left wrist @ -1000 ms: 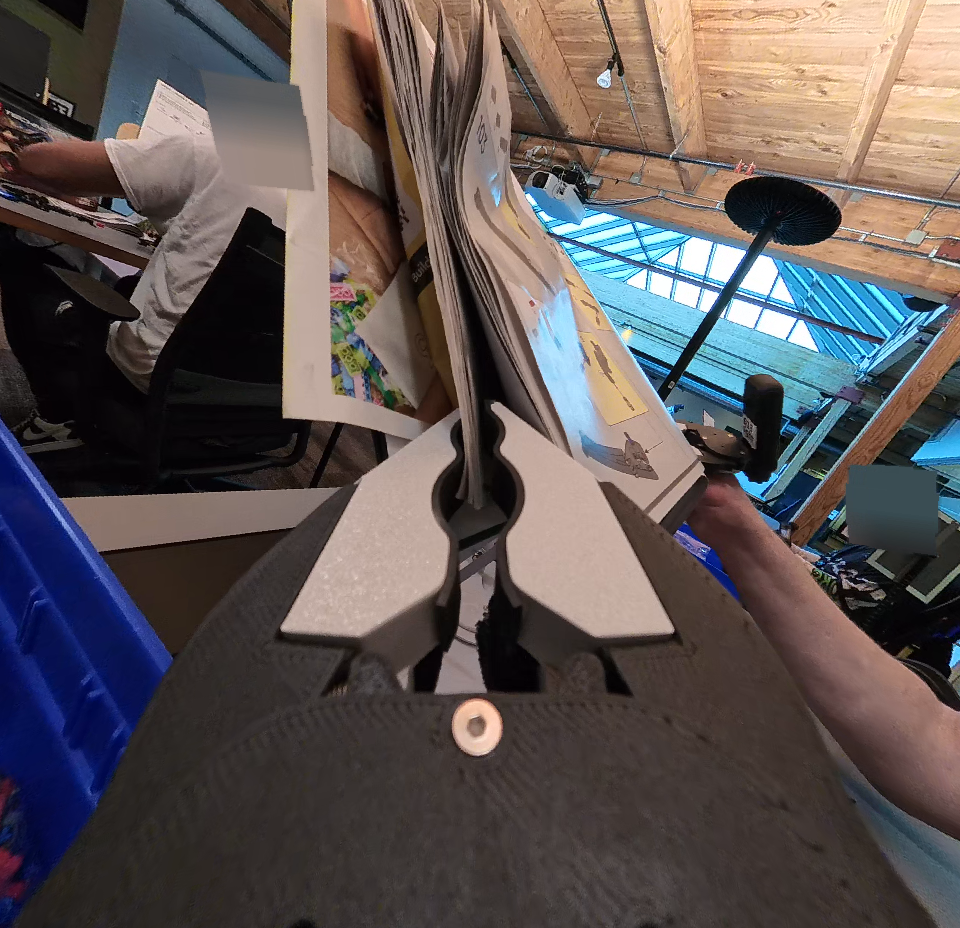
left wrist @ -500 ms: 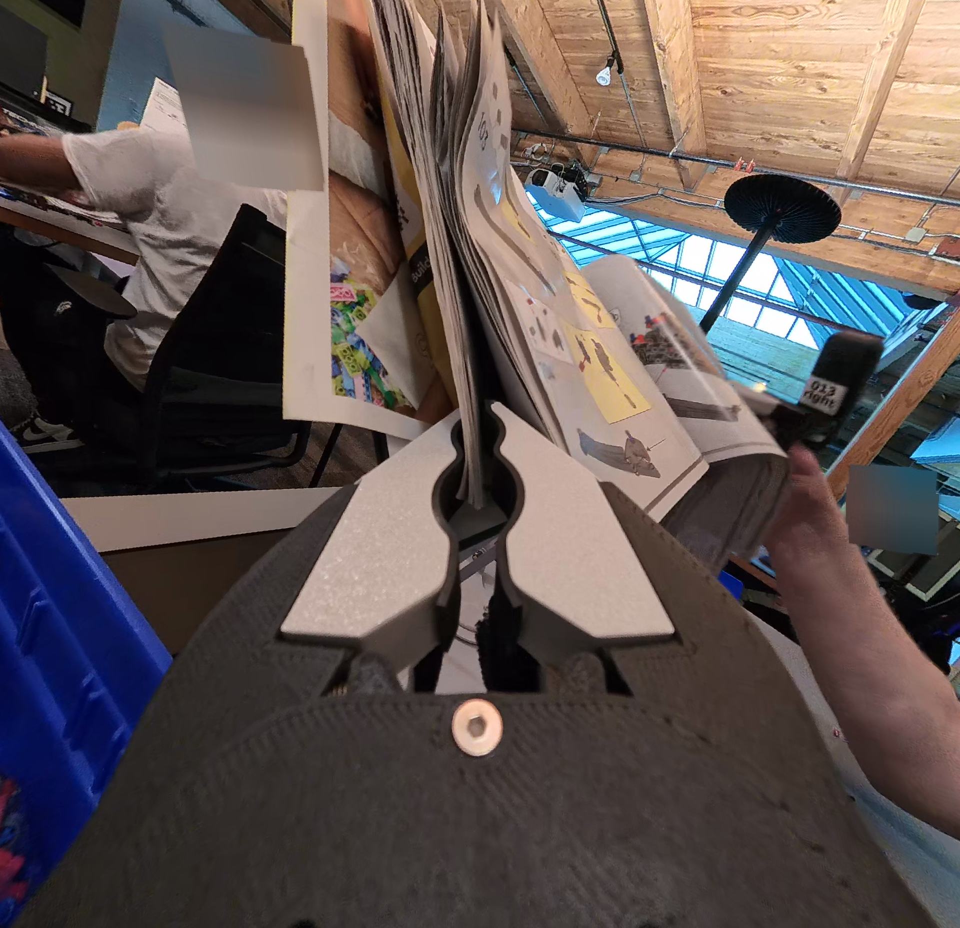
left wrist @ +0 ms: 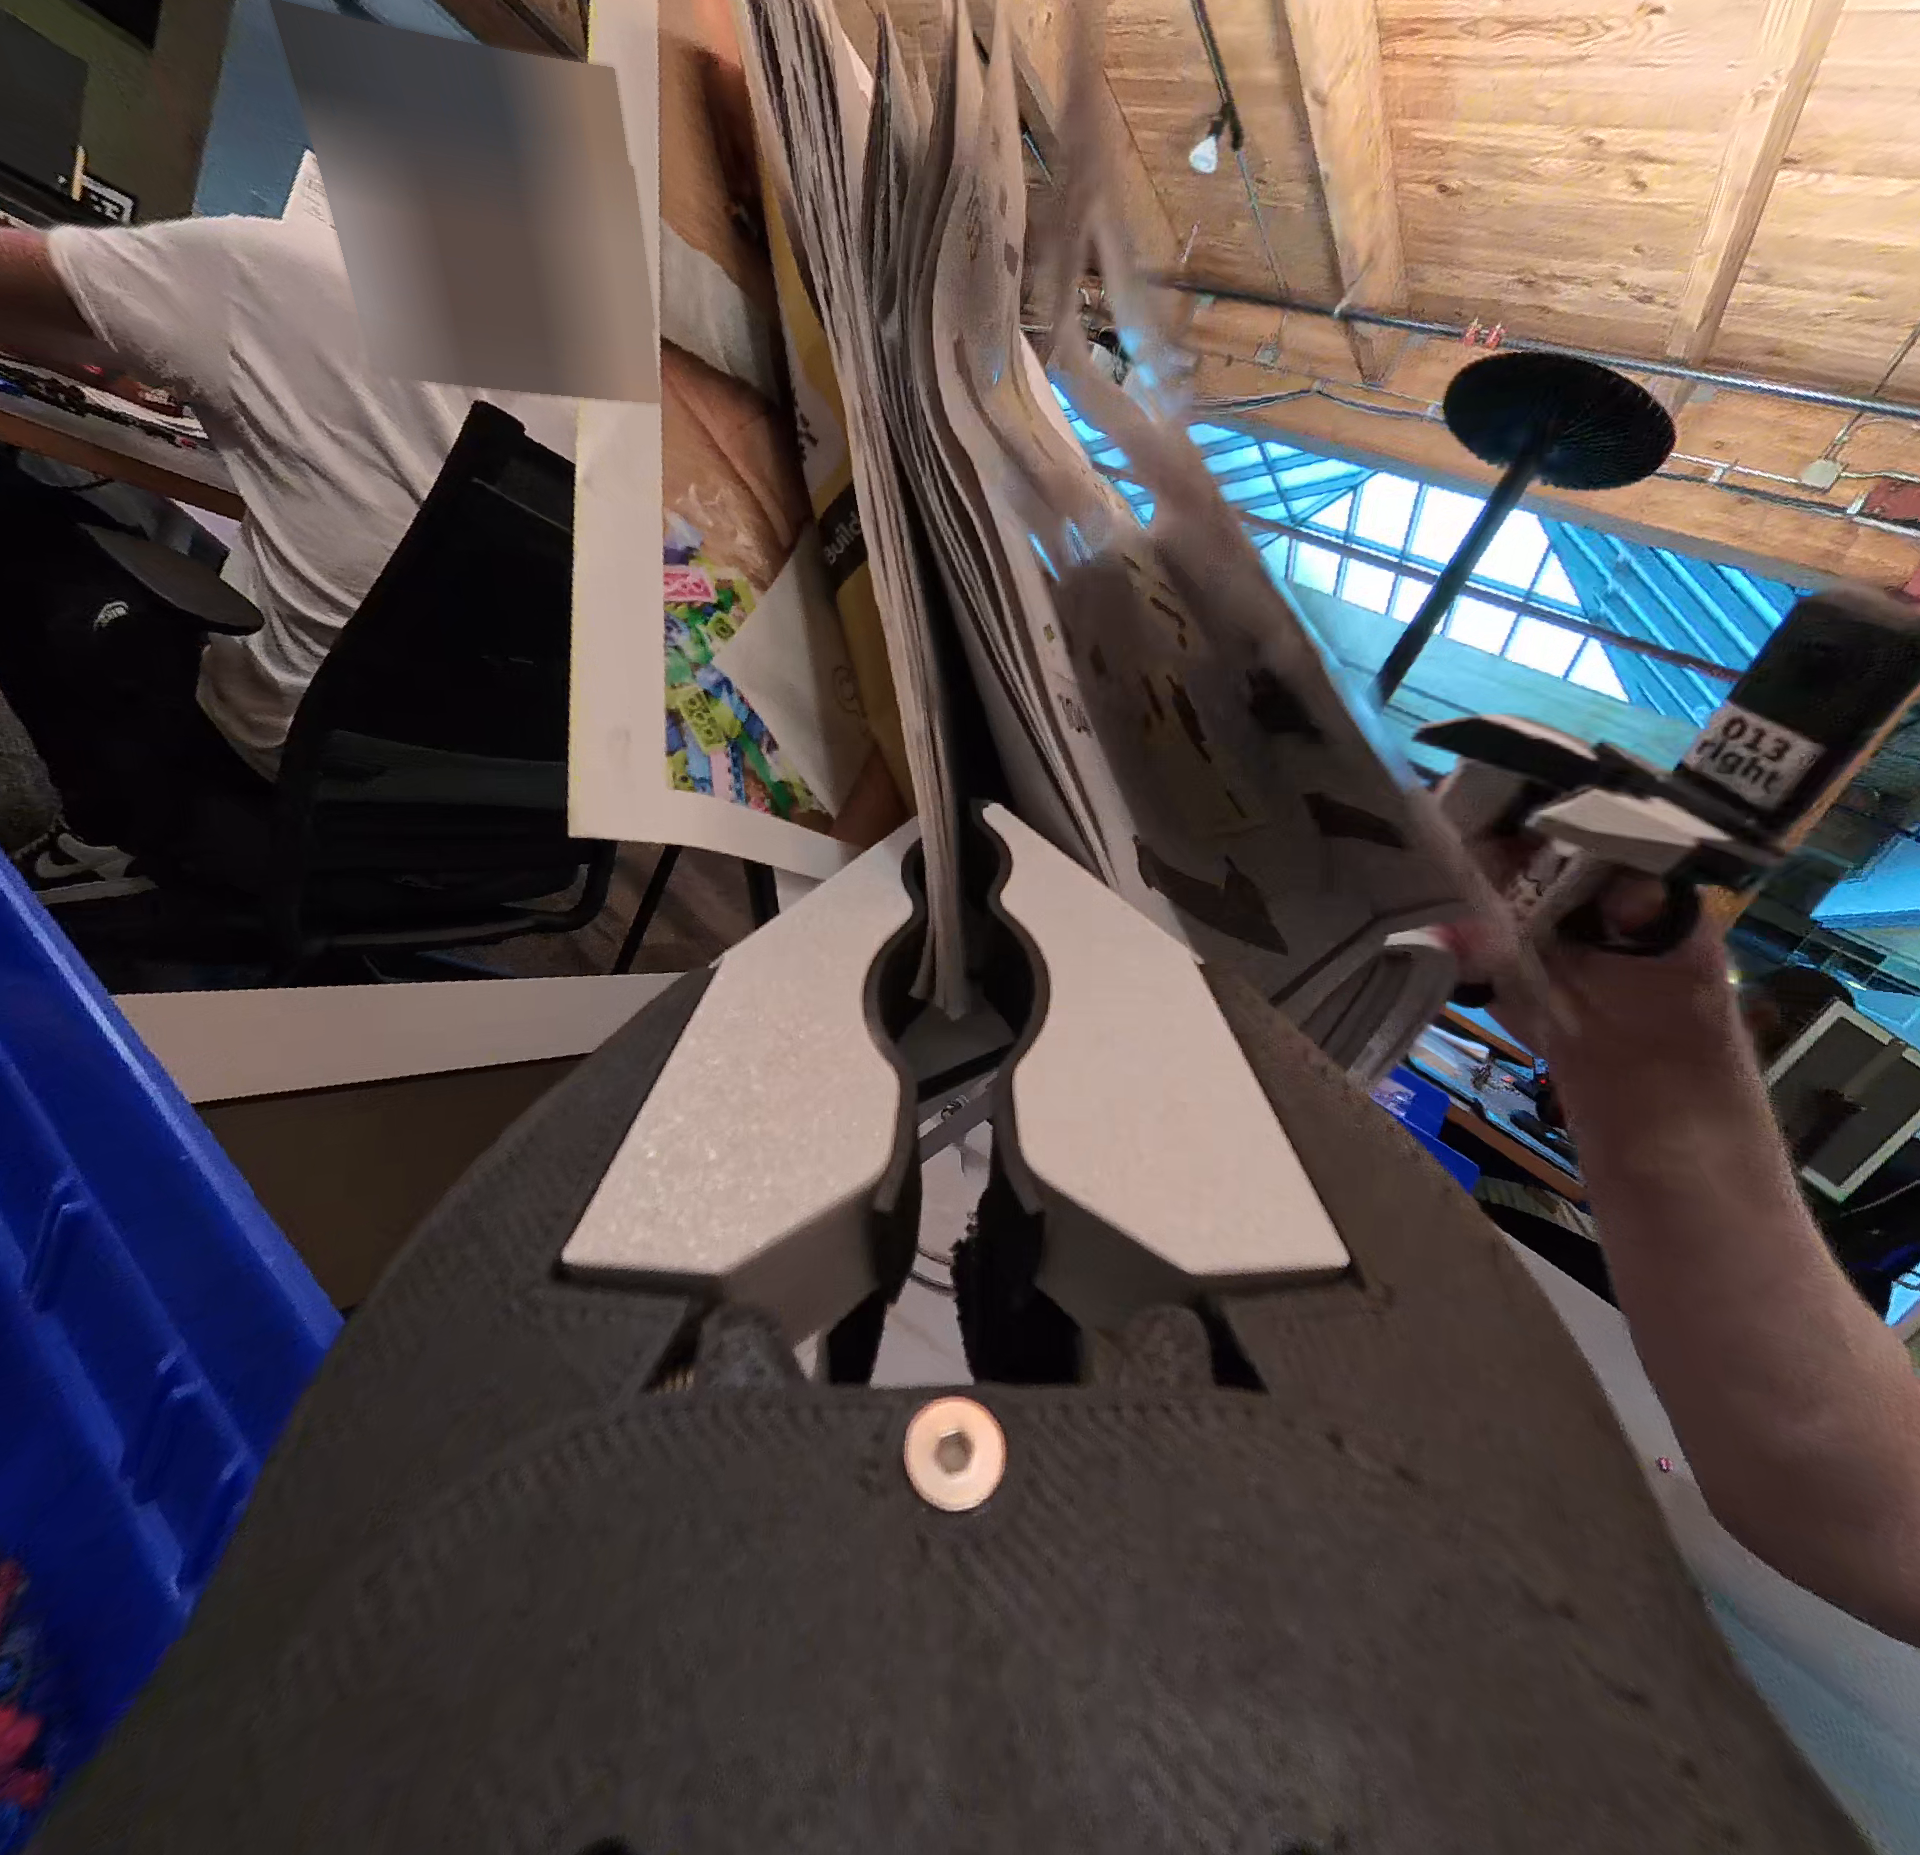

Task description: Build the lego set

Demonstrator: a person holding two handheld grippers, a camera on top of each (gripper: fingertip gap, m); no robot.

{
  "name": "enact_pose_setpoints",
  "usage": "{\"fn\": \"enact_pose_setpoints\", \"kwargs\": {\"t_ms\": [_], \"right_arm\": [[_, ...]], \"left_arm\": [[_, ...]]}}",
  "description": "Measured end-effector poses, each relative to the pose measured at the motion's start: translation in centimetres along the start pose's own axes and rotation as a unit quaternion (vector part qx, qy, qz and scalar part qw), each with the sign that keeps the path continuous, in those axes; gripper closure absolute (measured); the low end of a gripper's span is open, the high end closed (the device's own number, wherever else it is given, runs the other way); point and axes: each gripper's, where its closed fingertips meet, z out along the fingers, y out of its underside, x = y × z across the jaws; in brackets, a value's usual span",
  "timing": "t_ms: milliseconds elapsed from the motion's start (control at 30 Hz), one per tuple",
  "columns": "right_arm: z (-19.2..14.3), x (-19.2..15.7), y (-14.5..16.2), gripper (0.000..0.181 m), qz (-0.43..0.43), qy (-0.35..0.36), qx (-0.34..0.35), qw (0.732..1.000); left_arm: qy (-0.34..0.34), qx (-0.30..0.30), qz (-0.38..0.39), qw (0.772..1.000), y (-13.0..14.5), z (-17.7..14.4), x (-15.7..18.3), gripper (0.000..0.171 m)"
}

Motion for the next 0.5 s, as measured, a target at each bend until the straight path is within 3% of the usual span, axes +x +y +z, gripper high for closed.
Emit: {"fn": "enact_pose_setpoints", "kwargs": {"t_ms": [100, 200, 367, 500], "right_arm": [[-2.2, 4.0, 2.3, 0.13, -0.016, 0.09, -0.028, 0.995], [-5.1, 8.8, 4.3, 0.114, -0.025, 0.182, -0.047, 0.982], [-7.2, 13.5, 9.8, 0.099, 0.041, 0.213, -0.092, 0.972], [-6.9, 14.0, 12.3, 0.104, 0.047, 0.213, -0.109, 0.97]], "left_arm": [[-0.001, -0.001, 0.003, 1.0, 0.0, 0.0, 0.1, 0.171], [-0.002, -0.002, 0.003, 1.0, -0.1, 0.0, 0.1, 0.171], [-0.002, -0.001, 0.002, 1.0, 0.0, 0.0, 0.1, 0.171], [-0.001, -0.002, 0.003, 1.0, 0.0, 0.0, 0.1, 0.171]]}}
